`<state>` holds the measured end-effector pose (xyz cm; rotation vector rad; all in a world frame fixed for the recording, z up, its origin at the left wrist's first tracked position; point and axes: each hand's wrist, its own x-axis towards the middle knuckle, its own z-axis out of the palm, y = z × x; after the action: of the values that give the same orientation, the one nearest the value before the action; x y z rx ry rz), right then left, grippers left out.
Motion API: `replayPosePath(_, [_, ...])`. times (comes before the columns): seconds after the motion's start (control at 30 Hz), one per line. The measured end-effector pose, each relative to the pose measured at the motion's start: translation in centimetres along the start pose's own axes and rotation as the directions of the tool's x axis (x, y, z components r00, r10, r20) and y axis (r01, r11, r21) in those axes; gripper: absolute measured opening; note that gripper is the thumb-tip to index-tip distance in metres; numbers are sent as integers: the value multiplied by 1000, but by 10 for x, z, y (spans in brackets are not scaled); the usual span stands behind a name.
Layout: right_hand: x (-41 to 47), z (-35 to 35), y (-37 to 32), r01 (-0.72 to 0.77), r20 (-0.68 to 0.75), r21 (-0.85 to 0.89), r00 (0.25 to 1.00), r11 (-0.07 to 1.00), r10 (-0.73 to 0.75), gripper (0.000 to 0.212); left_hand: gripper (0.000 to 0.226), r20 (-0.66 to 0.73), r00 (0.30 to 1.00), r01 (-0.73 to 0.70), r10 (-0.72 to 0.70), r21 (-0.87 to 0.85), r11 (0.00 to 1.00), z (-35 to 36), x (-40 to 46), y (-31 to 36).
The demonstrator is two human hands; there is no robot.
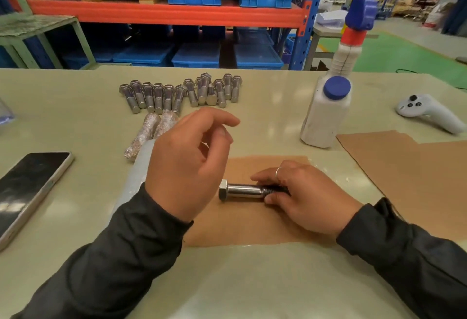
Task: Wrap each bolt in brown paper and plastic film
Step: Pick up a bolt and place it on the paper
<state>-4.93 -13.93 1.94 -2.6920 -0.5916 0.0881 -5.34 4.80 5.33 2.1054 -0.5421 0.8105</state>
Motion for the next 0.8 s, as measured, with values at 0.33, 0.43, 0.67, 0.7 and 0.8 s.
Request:
replayPosePath(0.33, [0, -16, 15, 55, -364, 171, 931, 984, 11, 25, 22, 434, 890, -2, -136, 303, 953, 31, -20, -18])
replayPosePath(0.43, [15, -51, 28, -26, -670, 343, 694, 939, 264, 26, 24, 438, 882, 13, -171, 342, 940, 31, -22, -21])
replayPosePath(0.67, [77, -115, 67, -253, -634, 544, 501, 800, 589, 76, 28, 439, 864, 58, -248, 402, 914, 32, -22, -23])
replayPosePath(0.7, [84, -120, 71, -257, -620, 544, 519, 799, 589, 80, 28, 437, 863, 59, -251, 407, 912, 31, -23, -23])
replayPosePath(0.8, [99, -124, 78, -190, -584, 570, 591, 799, 557, 73, 28, 439, 862, 57, -254, 413, 909, 31, -23, -24])
